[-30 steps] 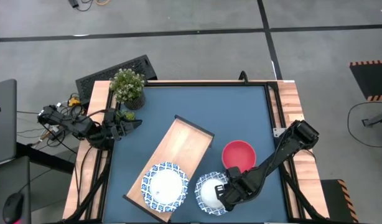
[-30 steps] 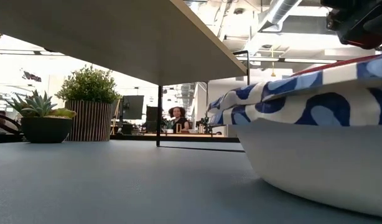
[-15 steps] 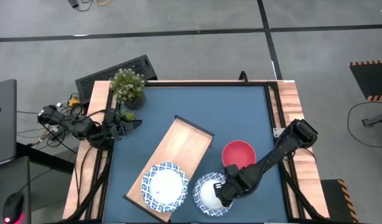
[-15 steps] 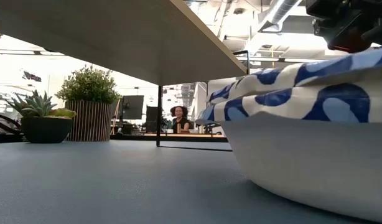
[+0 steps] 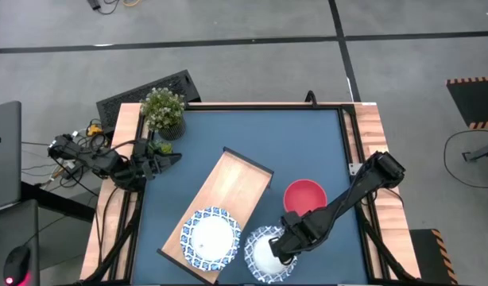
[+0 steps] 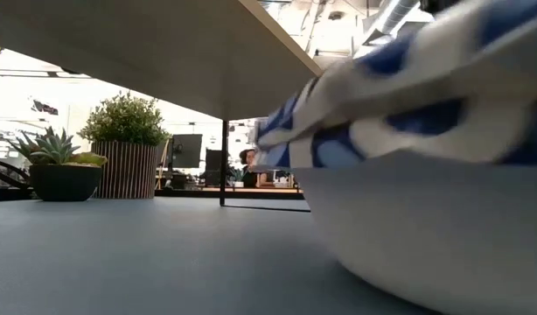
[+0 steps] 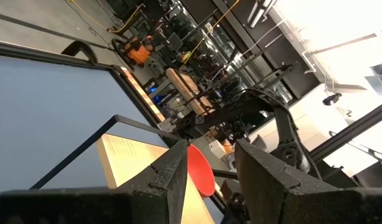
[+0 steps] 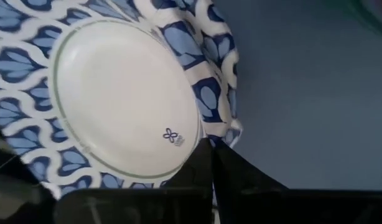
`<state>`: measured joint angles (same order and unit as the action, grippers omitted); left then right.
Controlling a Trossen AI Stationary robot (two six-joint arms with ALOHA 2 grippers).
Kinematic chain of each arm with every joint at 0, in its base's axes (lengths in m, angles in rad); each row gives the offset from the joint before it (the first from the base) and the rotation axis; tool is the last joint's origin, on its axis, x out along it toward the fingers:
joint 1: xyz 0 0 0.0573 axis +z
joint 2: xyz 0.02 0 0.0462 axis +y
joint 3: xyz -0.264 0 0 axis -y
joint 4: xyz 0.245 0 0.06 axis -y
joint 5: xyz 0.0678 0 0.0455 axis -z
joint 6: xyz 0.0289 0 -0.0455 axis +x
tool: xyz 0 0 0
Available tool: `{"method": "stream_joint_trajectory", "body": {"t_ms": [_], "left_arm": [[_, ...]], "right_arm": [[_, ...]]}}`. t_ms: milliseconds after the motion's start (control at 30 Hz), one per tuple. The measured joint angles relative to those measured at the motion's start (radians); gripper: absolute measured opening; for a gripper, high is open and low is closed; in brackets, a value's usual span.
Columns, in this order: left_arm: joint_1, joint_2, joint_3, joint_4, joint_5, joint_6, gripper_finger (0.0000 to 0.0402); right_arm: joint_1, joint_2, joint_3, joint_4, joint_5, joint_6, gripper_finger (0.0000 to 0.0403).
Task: Place and stack bowls onto a shelf
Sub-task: Stack the white bowl on top of the other white bowl on the shelf
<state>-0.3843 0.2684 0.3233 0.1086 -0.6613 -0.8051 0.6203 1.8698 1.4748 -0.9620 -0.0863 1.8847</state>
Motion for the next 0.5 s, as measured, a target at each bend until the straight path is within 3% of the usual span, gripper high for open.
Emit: {"method": "stream_joint_trajectory", "body": {"t_ms": [267,500], "left_arm": [[0.0,0.0,0.0,-0.007,0.0,-0.008,0.0121],[0.0,0.0,0.0,-0.006,0.0,-0.026,0.0121]], "right_arm": [[0.001,0.0,0.143,-0.183,0.0,-0.058,0.0019],[0.018,0.0,0.347,-0.342,-0.033,-0.167,0.0019]]}}
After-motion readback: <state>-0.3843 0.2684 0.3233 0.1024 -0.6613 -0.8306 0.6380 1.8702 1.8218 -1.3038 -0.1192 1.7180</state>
